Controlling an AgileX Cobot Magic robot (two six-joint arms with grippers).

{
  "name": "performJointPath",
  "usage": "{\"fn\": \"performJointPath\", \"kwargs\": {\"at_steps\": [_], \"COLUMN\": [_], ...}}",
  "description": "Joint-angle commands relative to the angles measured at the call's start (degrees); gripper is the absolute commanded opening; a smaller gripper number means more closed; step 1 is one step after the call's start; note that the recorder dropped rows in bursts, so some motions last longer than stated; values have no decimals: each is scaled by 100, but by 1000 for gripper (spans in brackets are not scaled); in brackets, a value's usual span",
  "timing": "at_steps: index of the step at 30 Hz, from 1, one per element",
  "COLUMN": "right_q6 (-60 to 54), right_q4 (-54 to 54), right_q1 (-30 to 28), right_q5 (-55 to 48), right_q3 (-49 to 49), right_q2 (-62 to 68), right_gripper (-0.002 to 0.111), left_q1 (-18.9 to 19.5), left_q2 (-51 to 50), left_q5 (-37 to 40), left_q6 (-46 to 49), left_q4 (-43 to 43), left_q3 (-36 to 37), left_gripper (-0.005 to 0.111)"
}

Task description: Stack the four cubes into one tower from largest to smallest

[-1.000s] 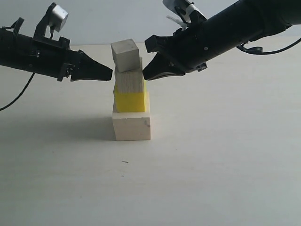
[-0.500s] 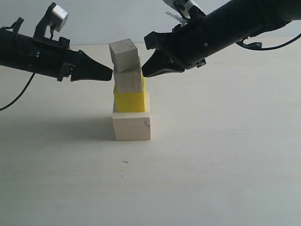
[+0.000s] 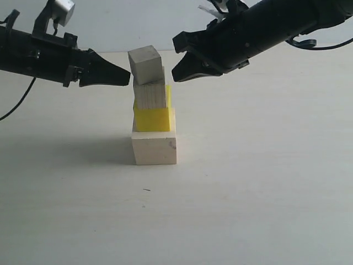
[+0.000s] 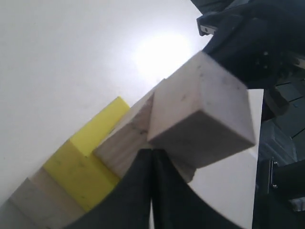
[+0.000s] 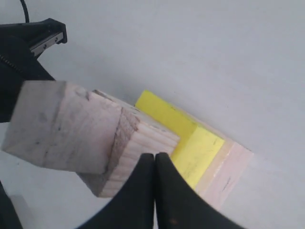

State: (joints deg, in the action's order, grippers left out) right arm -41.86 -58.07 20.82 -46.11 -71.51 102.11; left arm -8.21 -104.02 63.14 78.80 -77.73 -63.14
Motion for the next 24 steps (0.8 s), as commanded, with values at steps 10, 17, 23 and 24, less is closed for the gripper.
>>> {"fn": "performJointPath", "kwargs": {"at_steps": [10, 17, 23, 24], "right_q6": [51, 51, -28, -56], "right_q4": [26, -40, -113, -159], "right_q1": [-17, -17, -17, -17], "right_q5": [18, -144, -317, -346], "right_q3": [-42, -42, -42, -42], "right_q2": [-478, -502, -502, -502], "right_gripper": [0, 0, 0, 0], "left_q1": [20, 20, 20, 20], "left_q2": [416, 416, 416, 416], "left_q5": [-168, -270, -315, -315], "left_q6": [-64, -64, -54, -65], "left_q4": [-45, -58, -69, -72], "left_q3": [-32, -32, -32, -32], "left_gripper": [0, 0, 0, 0]}}
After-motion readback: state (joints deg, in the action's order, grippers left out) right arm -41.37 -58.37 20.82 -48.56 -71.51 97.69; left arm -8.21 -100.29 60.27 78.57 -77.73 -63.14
